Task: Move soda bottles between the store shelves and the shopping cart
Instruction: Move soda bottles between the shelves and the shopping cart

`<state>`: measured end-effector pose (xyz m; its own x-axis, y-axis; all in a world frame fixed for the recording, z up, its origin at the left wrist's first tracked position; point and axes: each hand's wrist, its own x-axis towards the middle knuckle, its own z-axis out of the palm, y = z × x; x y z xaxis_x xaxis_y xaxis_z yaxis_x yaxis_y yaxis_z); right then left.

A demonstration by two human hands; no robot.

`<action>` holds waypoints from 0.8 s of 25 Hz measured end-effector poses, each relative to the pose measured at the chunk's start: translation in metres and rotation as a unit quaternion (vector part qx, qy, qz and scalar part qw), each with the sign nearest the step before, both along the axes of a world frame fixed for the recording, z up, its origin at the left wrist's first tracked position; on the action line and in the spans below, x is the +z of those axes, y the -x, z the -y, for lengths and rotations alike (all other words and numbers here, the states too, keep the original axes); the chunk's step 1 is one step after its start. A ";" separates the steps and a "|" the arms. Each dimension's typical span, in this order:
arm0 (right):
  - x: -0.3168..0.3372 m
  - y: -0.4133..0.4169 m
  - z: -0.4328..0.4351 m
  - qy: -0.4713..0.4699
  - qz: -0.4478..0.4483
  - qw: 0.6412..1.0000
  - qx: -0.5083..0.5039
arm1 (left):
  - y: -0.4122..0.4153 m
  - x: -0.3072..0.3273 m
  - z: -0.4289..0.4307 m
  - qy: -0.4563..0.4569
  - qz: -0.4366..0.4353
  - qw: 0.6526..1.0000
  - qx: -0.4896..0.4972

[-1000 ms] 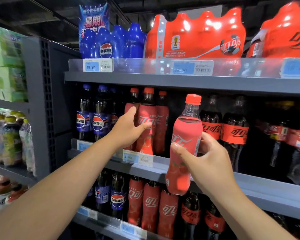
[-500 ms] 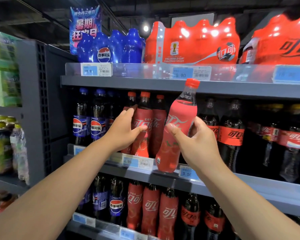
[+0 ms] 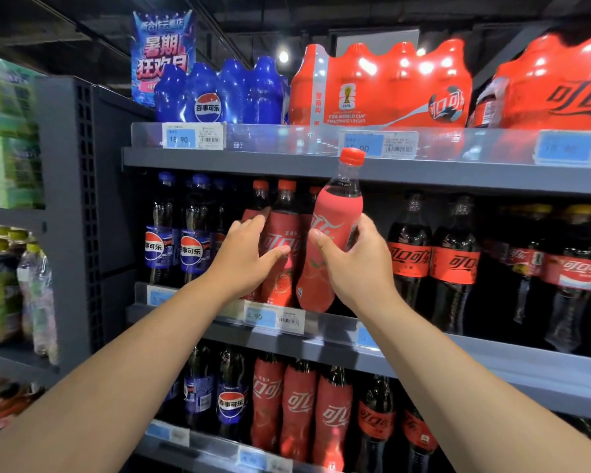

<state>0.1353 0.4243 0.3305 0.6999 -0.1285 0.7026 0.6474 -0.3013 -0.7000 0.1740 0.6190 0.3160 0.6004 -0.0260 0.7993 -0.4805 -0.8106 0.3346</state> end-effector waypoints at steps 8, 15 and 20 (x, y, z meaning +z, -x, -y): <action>-0.018 -0.020 0.002 0.142 -0.030 0.989 -0.025 | -0.003 -0.003 0.002 0.009 -0.005 1.000 0.002; -0.024 -0.034 0.001 0.047 -0.082 0.995 0.015 | -0.003 -0.006 0.003 0.033 -0.034 0.999 -0.003; -0.028 -0.039 0.006 0.058 -0.107 0.992 0.033 | -0.003 -0.006 0.006 0.013 -0.034 0.999 0.035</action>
